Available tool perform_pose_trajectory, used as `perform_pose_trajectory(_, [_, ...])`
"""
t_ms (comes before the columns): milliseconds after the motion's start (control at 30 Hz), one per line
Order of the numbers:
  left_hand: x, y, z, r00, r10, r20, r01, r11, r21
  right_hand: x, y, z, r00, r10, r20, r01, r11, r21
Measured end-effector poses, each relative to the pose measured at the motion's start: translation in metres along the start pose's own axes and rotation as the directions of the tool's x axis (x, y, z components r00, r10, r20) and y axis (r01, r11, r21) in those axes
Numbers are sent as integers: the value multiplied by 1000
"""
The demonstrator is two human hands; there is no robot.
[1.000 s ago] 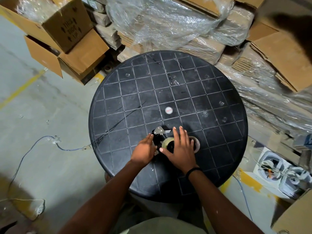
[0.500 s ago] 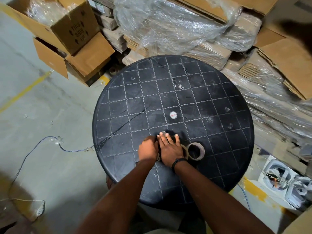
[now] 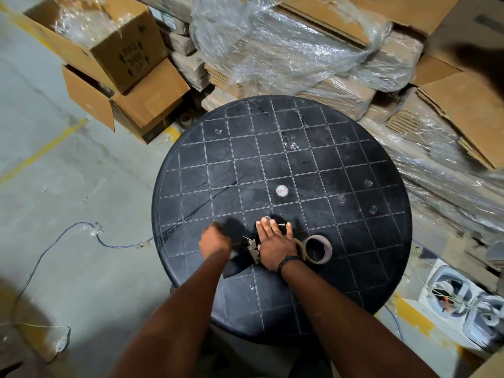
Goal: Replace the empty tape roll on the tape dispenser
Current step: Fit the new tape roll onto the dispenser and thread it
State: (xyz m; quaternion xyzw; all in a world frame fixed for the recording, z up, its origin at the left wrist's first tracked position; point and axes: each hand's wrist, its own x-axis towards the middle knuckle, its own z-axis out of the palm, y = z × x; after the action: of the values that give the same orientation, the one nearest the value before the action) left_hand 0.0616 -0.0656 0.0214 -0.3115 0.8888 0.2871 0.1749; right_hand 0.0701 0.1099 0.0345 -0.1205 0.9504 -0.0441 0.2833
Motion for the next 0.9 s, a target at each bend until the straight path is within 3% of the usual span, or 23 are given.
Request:
perform_pose_trajectory(67, [11, -25, -12, 999, -4, 52, 3, 1000, 21, -2, -4, -1, 1000, 1, 2, -1, 1000, -8])
perform_pose_trajectory(133, [12, -39, -17, 985, 162, 55, -163, 986, 25, -1, -7, -1, 1000, 12, 5, -12, 1000, -20])
perform_pose_trajectory(200, [2, -39, -16, 912, 407, 56, -410, 906, 105, 0, -11, -3, 999, 28, 31, -28, 999, -21])
perform_pose_trajectory(267, [-13, -32, -8, 805, 576, 143, -593, 776, 214, -2, -13, -10, 999, 16, 40, -17, 999, 29])
perform_pose_trajectory(367, [-39, -20, 6, 699, 644, 311, -715, 643, 274, -19, -6, -21, 990, 81, -112, -54, 971, 233])
perform_pose_trajectory(433, [-55, -15, 14, 667, 641, 379, -743, 605, 286, -36, 9, -22, 962, 212, -173, -136, 920, 367])
perform_pose_trajectory(500, [-69, -14, 19, 666, 616, 422, -740, 617, 267, -51, 26, -15, 964, 247, -94, -188, 890, 415])
perform_pose_trajectory(633, [-86, -13, 22, 713, 555, 428, -642, 762, 81, -69, 45, 1, 969, 240, 64, -245, 886, 393])
perform_pose_trajectory(767, [-96, -14, 14, 750, 496, 438, -597, 793, 124, -77, 44, 0, 963, 269, -36, -222, 858, 462])
perform_pose_trajectory(900, [-86, -18, 11, 719, 470, 512, -592, 800, 98, -92, 36, -2, 919, 341, -199, -137, 748, 649])
